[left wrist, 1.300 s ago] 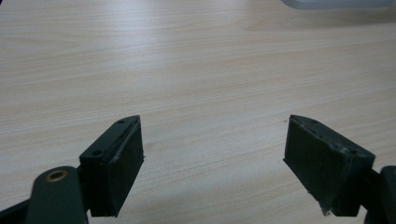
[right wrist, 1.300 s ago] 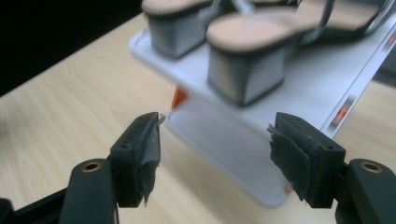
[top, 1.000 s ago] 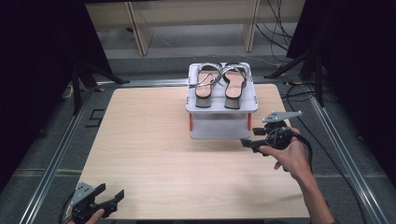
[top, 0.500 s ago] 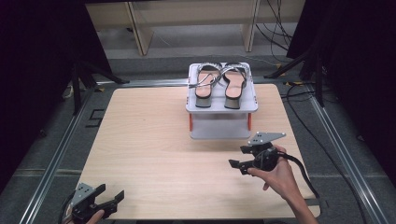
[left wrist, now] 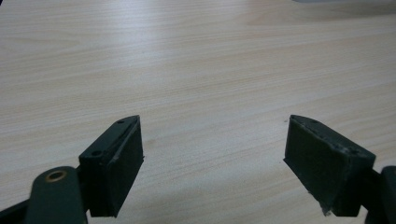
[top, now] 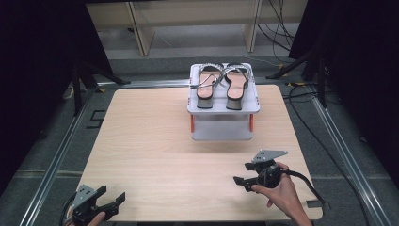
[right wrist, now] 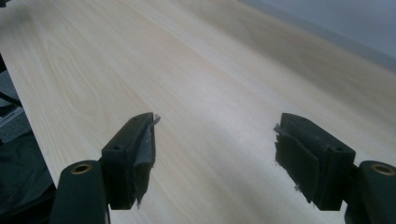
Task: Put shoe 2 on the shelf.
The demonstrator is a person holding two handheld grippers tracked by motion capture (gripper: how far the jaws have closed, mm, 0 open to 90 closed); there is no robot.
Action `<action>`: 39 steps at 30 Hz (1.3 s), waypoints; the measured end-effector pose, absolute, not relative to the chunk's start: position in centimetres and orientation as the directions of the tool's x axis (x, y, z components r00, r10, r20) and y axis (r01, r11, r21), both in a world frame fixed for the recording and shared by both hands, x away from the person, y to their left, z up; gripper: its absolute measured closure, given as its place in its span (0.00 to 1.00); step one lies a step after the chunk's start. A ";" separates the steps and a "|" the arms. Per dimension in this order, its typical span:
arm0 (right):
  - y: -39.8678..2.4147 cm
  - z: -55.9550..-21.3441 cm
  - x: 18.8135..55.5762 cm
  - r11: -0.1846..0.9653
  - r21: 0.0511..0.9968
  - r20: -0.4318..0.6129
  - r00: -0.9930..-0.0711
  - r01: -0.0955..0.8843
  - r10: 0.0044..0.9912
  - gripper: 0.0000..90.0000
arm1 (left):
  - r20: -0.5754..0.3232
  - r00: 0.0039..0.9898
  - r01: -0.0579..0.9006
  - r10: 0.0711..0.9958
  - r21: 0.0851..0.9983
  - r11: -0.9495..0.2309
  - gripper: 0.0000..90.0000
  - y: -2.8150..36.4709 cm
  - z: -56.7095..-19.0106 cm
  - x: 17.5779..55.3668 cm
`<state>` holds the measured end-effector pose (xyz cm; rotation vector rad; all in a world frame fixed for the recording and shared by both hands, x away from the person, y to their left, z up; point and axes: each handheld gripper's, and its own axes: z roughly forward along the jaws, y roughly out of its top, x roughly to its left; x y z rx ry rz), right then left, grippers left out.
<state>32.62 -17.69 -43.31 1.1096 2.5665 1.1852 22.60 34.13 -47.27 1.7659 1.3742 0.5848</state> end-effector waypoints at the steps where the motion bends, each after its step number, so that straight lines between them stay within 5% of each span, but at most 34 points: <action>1: -17.8 -43.5 32.6 0.447 0.696 0.179 -0.739 0.562 0.650 0.31 | -0.128 0.301 0.558 0.945 0.827 -0.065 0.21 34.0 -47.4 22.7; 39: -20.3 -46.2 29.1 0.424 0.678 0.243 -0.728 0.600 0.641 0.29 | -0.118 0.310 0.563 0.943 0.823 -0.082 0.21 33.9 -47.4 22.7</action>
